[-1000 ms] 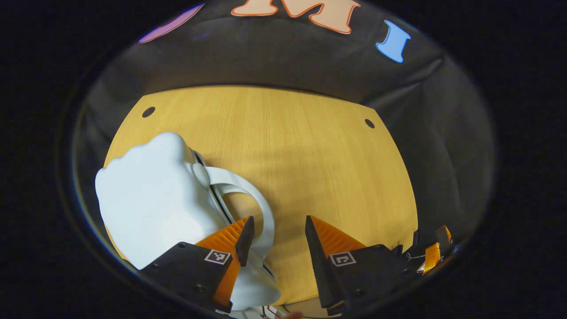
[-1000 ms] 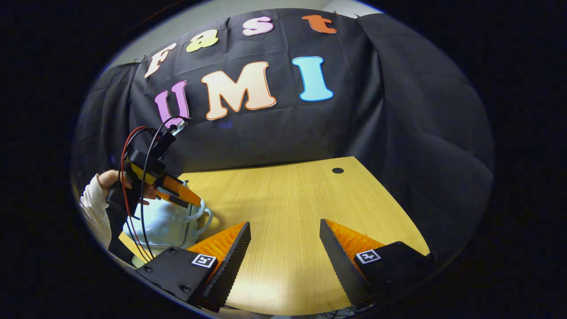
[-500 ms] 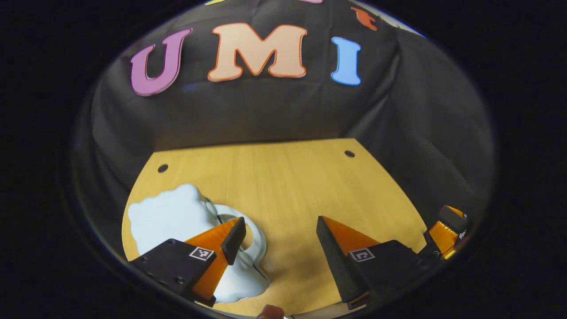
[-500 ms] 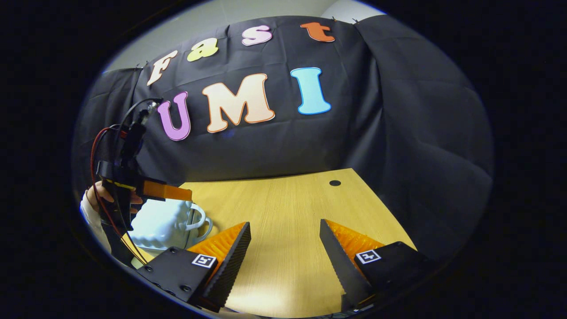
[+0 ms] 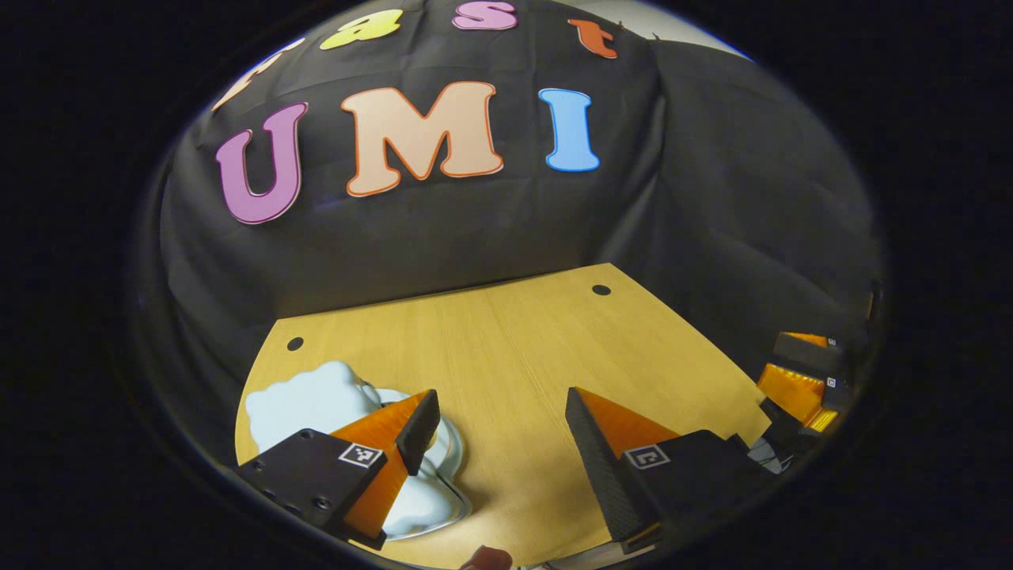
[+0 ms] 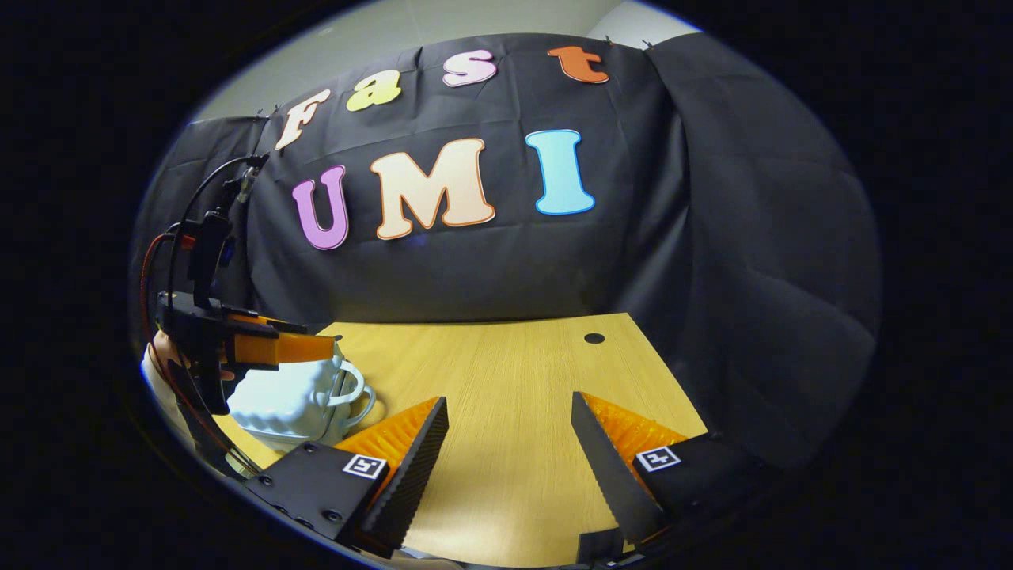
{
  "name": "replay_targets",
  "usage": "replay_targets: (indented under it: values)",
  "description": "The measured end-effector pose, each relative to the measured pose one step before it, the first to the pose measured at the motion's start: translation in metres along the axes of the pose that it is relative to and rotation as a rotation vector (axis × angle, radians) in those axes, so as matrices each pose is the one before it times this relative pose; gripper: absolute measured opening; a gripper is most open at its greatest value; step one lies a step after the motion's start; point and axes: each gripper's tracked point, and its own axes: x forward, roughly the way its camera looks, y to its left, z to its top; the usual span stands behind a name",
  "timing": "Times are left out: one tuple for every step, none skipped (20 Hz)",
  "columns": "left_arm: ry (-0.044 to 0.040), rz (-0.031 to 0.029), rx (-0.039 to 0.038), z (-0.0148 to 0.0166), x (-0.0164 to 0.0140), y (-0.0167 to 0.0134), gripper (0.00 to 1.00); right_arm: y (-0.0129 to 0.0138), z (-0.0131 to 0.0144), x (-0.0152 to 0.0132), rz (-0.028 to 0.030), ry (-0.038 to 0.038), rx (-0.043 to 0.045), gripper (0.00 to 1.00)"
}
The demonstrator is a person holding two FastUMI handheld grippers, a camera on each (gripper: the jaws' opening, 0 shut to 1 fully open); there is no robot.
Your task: First open the suitcase, pack the skin care products into it, and then close the suitcase.
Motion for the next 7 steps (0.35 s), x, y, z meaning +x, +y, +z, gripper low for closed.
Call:
replay_targets:
  values:
    - [0.00349,-0.00713,-0.00471,-0.00034,0.00102,-0.00561,0.95,-0.00291,0.00043,-0.00100,0.00172,-0.00012,-0.00440,0.98]
    - [0.00227,-0.00104,-0.00208,-0.00116,0.00027,-0.00337,0.94,-0.00308,-0.00031,-0.00047,0.00033,0.00039,-0.00200,0.98]
    - [0.00546,0.00010,0.00267,-0.00034,-0.00011,-0.00302,0.95,-0.00259,-0.00004,-0.00063,0.00017,0.00004,0.00029,0.98]
    - [0.00142,0.00338,0.00538,0.00046,0.00119,-0.00196,0.95,-0.00246,0.00031,-0.00078,-0.00050,-0.00130,0.00199,0.98]
    - [0.00238,0.00492,0.00556,0.00038,-0.00039,-0.00150,0.95,-0.00297,0.00056,-0.00075,-0.00114,-0.00191,0.00272,0.98]
    - [-0.00169,0.00692,0.00010,0.00075,0.00073,-0.00073,0.95,-0.00286,-0.00049,-0.00063,-0.00178,-0.00085,0.00267,0.98]
    - [-0.00290,0.00083,-0.00507,0.00112,-0.00072,-0.00222,0.95,-0.00223,-0.00020,-0.00055,-0.00285,-0.00073,0.00268,0.98]
